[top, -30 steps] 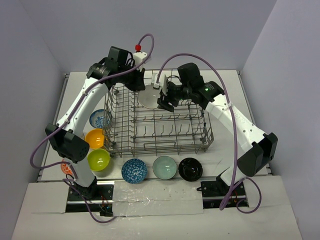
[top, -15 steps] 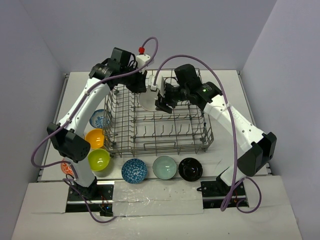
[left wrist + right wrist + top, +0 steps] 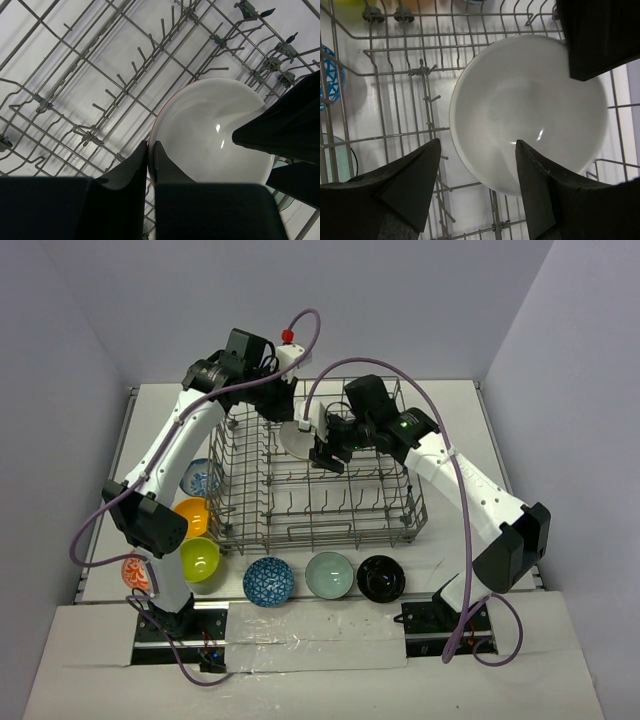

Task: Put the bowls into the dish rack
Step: Pass from the left arm to the right

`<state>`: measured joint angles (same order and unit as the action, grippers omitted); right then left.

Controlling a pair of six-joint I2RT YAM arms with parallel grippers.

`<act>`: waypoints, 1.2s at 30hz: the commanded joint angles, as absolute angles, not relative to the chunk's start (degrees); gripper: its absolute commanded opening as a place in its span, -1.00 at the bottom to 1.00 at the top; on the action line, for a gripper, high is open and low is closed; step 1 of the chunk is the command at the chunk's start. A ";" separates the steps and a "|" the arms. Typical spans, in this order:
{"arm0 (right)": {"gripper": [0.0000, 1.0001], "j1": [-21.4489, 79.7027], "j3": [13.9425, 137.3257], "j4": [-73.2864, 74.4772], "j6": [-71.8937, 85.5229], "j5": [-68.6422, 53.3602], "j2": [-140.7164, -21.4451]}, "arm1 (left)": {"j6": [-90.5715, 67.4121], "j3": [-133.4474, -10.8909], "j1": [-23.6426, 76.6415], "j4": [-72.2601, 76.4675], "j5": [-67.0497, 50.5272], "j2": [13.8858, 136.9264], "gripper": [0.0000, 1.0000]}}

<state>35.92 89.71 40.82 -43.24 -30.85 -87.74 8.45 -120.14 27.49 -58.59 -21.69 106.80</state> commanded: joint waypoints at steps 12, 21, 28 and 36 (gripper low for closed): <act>0.09 37.00 88.85 39.29 -43.86 -28.56 -88.33 | 9.75 -123.93 27.77 -59.77 -24.17 104.94 -1.00; -0.17 37.09 88.95 38.32 -43.07 -27.42 -89.21 | 9.67 -123.93 27.77 -60.12 -24.61 104.50 -1.00; -0.43 37.09 88.68 37.88 -42.71 -27.25 -89.12 | 10.28 -123.05 27.77 -60.03 -23.73 104.24 -1.00; -1.00 37.18 88.59 37.71 -42.54 -26.72 -88.95 | 9.67 -120.77 27.77 -58.19 -23.12 104.06 -1.00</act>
